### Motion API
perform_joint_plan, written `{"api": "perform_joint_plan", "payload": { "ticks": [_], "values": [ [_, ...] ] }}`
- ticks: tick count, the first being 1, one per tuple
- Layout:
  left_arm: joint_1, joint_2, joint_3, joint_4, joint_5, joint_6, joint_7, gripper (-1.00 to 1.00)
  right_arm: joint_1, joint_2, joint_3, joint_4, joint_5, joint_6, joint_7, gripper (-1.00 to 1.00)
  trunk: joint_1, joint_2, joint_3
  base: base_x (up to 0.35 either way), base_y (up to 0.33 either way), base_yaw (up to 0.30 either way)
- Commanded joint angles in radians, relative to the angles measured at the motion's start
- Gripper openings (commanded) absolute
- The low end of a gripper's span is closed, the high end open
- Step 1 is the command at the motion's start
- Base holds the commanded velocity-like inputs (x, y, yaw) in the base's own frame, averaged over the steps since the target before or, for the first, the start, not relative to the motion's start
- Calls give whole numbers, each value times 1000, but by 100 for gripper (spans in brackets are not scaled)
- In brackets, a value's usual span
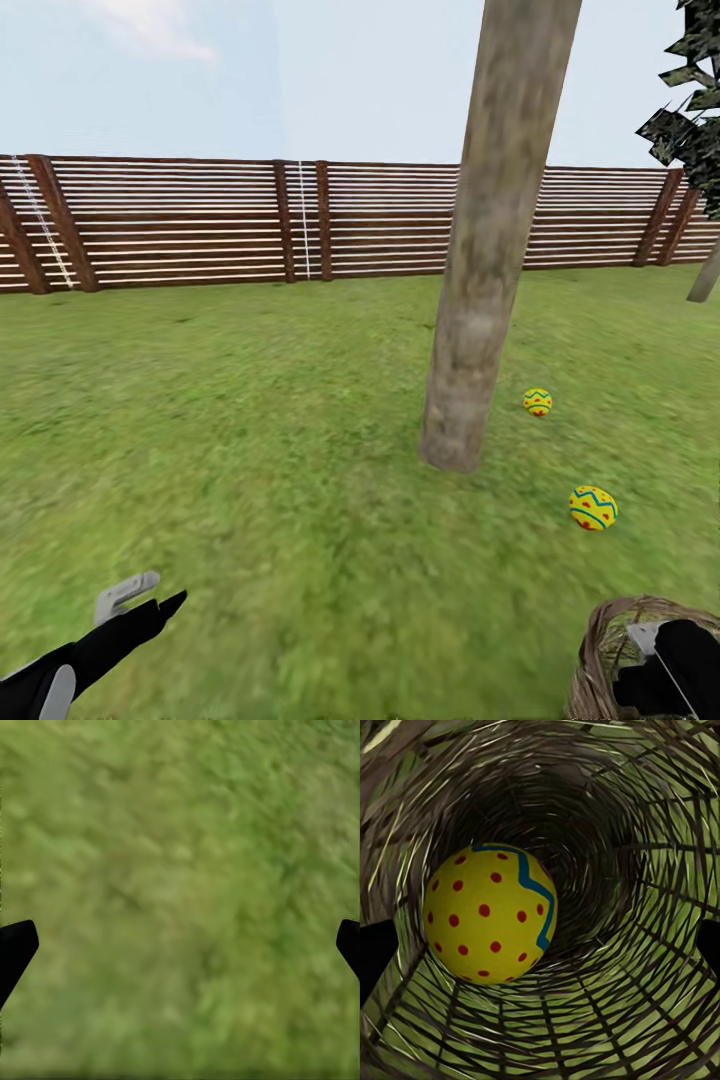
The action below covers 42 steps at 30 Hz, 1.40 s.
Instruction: Take the three Easter eggs out of the wicker basket on the lawn in the garden, then place them on the lawn next to a single tree (choose any tree) so that all three eggs are next to the same tree and none are left in the basket.
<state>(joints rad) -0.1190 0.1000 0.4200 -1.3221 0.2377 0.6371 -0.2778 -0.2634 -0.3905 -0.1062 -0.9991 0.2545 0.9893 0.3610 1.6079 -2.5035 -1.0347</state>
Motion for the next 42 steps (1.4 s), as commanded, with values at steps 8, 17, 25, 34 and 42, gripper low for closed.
{"api": "perform_joint_plan", "payload": {
  "ticks": [8, 17, 25, 34, 42],
  "values": [
    [-1, 0, 0, 0, 2, 6, -3, 100, 0, 0, -1, -1, 8, 3, 10, 100, 3, -2, -32, 0, 0, 0],
    [-1, -4, -3, 0, 0, 6, -3, 100, 0, 1, -1, 0, 8, 3, 10, 100, 7, -4, -67, 6, -3, 0],
    [-1, -9, -2, 0, 5, 6, -2, 100, 0, 1, -2, -2, 8, 3, 10, 100, 11, -6, -98, 175, -104, 0],
    [-1, -32, -2, 2, -1, 6, -3, 100, 0, 2, 0, 0, 8, 3, 10, 100, 15, -8, -133, 3, -1, 0],
    [-1, -33, -4, 26, -1, 6, -3, 100, 0, 2, 0, -1, 8, 3, 10, 100, 19, -10, -163, 0, 0, 0]
  ]
}}
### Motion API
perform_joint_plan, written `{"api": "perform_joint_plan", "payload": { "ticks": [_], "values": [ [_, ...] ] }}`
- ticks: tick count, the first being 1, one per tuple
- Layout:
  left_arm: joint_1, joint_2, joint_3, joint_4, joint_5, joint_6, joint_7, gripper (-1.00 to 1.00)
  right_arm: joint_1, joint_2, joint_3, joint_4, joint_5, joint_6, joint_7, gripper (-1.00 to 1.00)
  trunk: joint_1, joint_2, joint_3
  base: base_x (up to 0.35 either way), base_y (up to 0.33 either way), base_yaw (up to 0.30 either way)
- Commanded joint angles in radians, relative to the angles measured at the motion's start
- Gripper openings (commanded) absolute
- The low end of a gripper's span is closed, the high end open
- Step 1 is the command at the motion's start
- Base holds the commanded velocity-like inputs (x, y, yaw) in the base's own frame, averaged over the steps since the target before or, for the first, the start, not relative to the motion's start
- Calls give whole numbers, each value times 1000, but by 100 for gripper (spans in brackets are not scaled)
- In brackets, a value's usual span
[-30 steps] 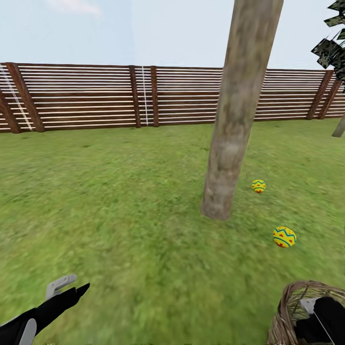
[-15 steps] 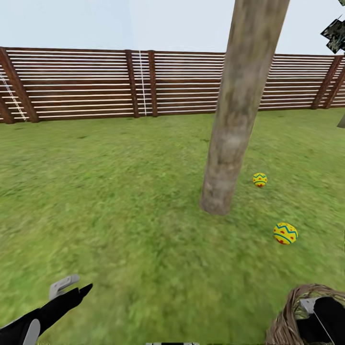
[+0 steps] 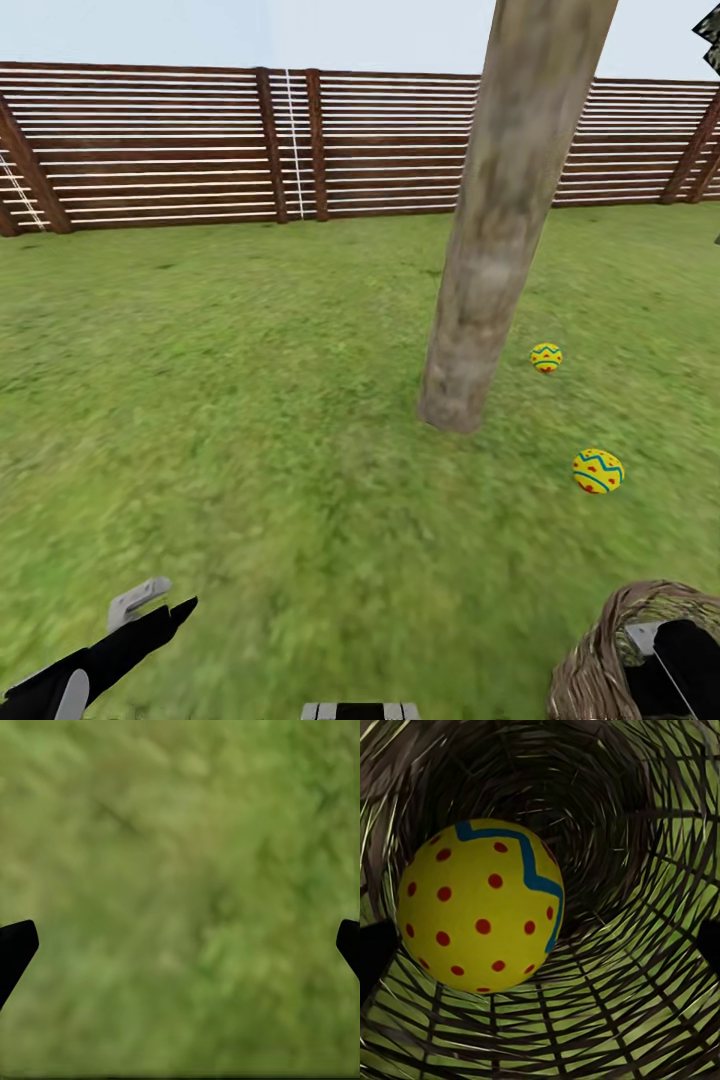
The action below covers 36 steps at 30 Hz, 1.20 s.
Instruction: Take the three Easter eggs out of the wicker basket on the lawn in the garden, then place them on the lawn next to a single tree (choose any tree) so that all three eggs are next to the same tree and none are left in the basket.
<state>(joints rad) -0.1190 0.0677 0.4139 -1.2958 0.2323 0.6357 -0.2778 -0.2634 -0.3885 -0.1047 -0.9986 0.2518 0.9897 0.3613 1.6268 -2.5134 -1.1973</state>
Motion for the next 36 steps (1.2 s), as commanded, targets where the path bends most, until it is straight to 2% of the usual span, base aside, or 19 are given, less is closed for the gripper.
{"api": "perform_joint_plan", "payload": {
  "ticks": [1, 14, 21, 27, 36],
  "values": [
    [-1, -1, 2, 0, 4, 7, -3, 100, 0, 0, -1, -1, 11, 3, 10, 100, 0, -1, -5, 0, 0, 0],
    [-1, -3, 2, 1, 4, 7, -3, 100, 0, 0, -1, -2, 11, 3, 10, 100, 6, -4, -55, 7, -6, 0],
    [-1, -3, 1, 2, 4, 7, -3, 100, 0, 0, -1, -2, 11, 3, 10, 100, 9, -5, -82, 204, -154, 0],
    [-1, -27, 2, 0, 5, 7, -3, 100, 0, 3, 0, -2, 11, 3, 10, 100, 12, -7, -105, 47, -33, 0],
    [-1, -22, 5, 1, 4, 7, -6, 100, 0, 8, 0, -4, 4, 2, 10, 100, 16, -9, -140, 0, 0, 0]
  ]
}}
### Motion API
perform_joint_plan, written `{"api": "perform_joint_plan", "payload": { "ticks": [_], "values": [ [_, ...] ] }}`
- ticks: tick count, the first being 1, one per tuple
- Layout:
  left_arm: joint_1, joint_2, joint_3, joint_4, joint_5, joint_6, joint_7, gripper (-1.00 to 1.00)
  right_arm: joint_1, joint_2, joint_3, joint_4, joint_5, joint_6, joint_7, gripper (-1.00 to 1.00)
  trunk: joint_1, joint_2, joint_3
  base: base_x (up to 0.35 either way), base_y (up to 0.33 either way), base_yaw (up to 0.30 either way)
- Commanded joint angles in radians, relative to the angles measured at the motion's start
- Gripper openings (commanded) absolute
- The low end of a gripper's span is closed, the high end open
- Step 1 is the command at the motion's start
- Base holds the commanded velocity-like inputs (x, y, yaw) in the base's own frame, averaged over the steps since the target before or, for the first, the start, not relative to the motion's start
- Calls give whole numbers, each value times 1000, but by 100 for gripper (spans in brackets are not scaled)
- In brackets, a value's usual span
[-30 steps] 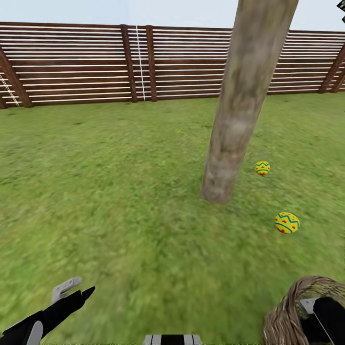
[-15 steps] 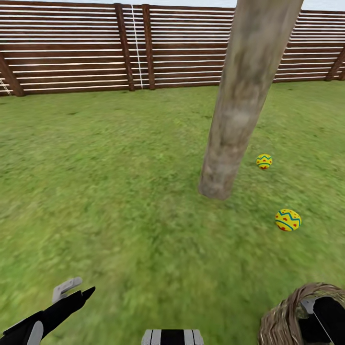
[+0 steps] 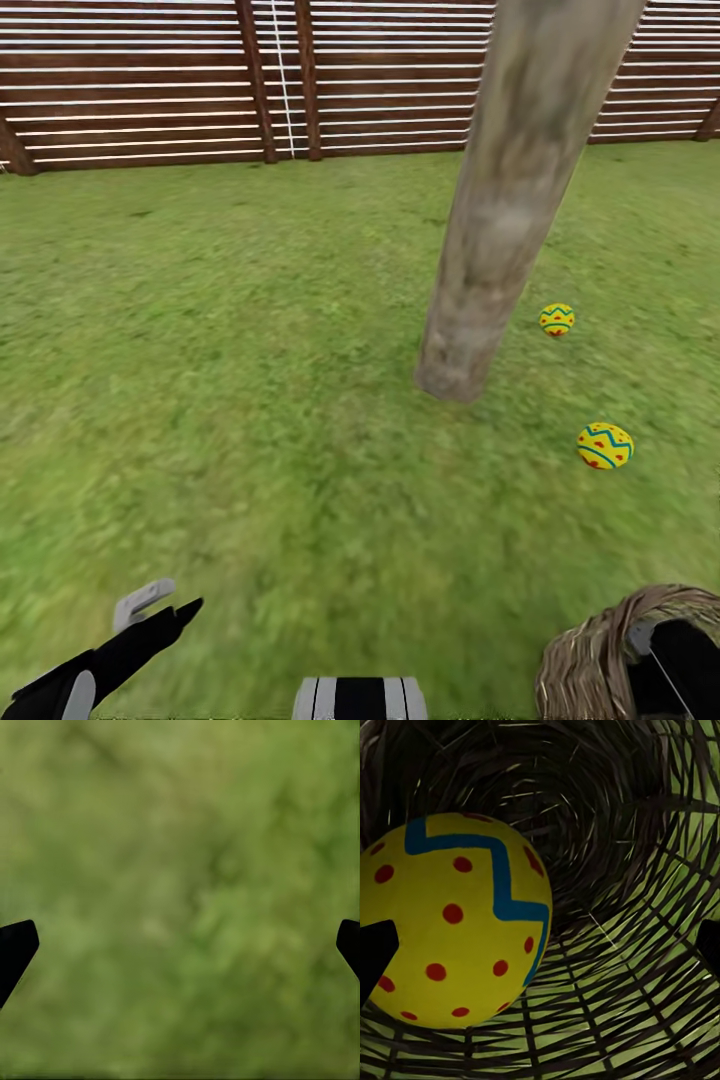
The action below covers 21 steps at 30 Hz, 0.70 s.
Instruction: Take the three Easter eggs out of the wicker basket on the lawn in the garden, then place them on the lawn next to a single tree (choose any tree) so that all three eggs are next to the same tree and none are left in the basket.
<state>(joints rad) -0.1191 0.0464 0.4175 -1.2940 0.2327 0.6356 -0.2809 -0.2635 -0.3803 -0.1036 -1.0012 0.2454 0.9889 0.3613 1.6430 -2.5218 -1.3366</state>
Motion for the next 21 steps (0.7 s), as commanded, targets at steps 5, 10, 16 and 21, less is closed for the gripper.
{"api": "perform_joint_plan", "payload": {
  "ticks": [5, 10, 16, 21],
  "values": [
    [-1, -2, 2, -1, 4, 7, -3, 100, 0, 6, 6, -3, 9, 2, 10, 100, 2, -2, -20, 0, 0, 0],
    [-1, -3, 1, -1, 4, 7, -3, 100, 0, 25, 14, -5, 9, 2, 10, 100, 4, -3, -40, 0, 0, 0],
    [-1, -5, 0, -1, 4, 7, -3, 100, 0, 32, 15, -8, 10, 2, 10, 100, 7, -4, -63, 0, 0, 0],
    [-1, -4, 0, -1, 4, 7, -3, 100, 0, 35, 18, -46, 9, 2, 10, 100, 9, -5, -82, 0, 0, 0]
  ]
}}
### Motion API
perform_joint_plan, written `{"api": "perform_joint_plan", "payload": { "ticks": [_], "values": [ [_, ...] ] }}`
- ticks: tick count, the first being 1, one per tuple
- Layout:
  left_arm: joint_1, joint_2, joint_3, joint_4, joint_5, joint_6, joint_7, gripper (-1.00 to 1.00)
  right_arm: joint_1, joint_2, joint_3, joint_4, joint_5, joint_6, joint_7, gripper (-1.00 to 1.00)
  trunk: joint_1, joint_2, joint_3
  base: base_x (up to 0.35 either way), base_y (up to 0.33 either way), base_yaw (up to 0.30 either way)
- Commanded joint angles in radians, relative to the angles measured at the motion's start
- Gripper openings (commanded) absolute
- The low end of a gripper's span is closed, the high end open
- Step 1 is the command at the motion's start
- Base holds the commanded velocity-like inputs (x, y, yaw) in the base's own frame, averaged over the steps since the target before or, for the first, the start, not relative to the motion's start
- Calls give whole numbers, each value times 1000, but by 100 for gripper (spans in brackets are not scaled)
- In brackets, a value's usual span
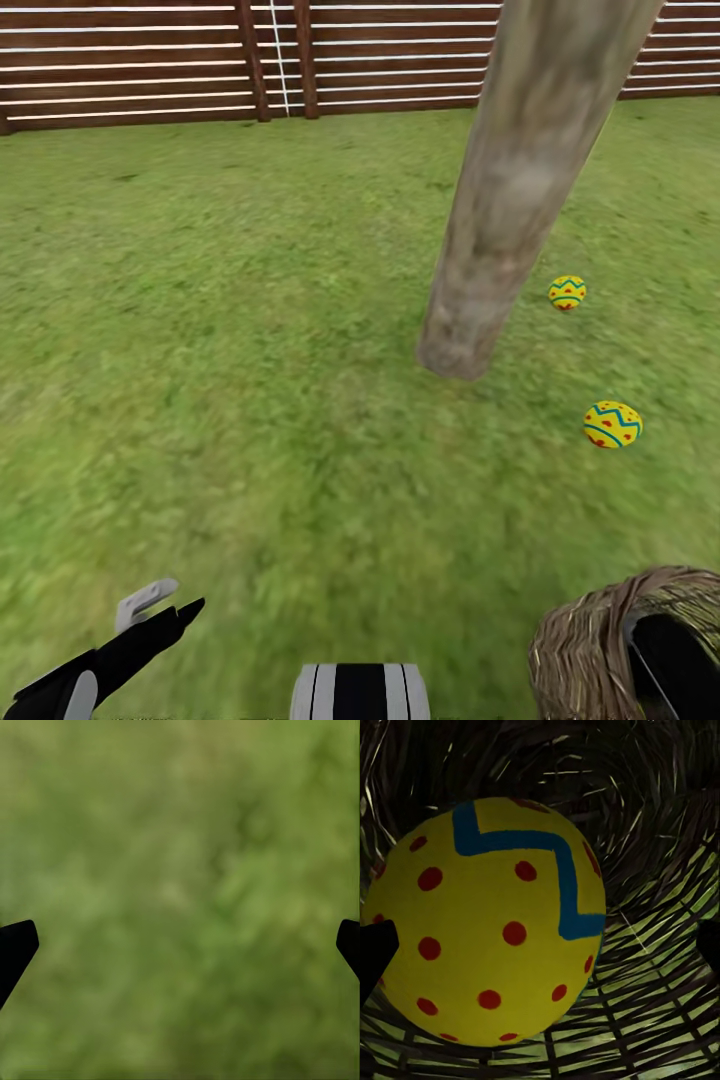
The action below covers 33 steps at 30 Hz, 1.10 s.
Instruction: Take the three Easter eggs out of the wicker basket on the lawn in the garden, then place them on the lawn next to a single tree (choose any tree) so that all three eggs are next to the same tree and none are left in the basket.
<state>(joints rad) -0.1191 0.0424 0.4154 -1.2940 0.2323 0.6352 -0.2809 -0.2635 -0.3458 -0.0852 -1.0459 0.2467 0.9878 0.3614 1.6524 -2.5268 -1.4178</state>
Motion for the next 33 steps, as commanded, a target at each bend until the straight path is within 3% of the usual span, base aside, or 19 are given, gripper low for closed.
{"api": "perform_joint_plan", "payload": {
  "ticks": [1, 18, 21, 28, 29, 32, 33],
  "values": [
    [-1, -1, 2, -1, 4, 7, -3, 100, 0, 1, -1, -3, 8, 3, 10, 100, 0, -1, -5, 0, 0, 0],
    [-1, -3, -1, 1, 3, 4, -3, 100, 0, 4, 1, -14, 8, -3, 11, 100, 8, -5, -70, 0, 0, 0],
    [-1, -3, -1, -1, 3, -14, -3, 100, 0, 34, 35, -14, 12, -3, 10, 100, 9, -5, -82, 0, 0, 0],
    [-1, -4, -1, 1, 4, -15, -3, 100, 0, 35, 37, -21, 13, -5, 11, 100, 12, -7, -109, 0, 0, 0],
    [-1, -4, -1, 1, 4, -15, -3, 100, 0, 35, 36, -21, 13, -6, 10, -100, 13, -7, -113, 0, 0, 0],
    [-1, -4, -7, 1, 5, -77, -13, 100, 0, 34, 35, -20, 14, -3, 8, -100, 13, -7, -117, 0, 0, 0],
    [-1, -4, -30, 1, 4, -89, -13, 100, 0, 34, 33, -19, 14, -3, 8, -100, 13, -7, -117, 0, 0, 0]
  ]
}}
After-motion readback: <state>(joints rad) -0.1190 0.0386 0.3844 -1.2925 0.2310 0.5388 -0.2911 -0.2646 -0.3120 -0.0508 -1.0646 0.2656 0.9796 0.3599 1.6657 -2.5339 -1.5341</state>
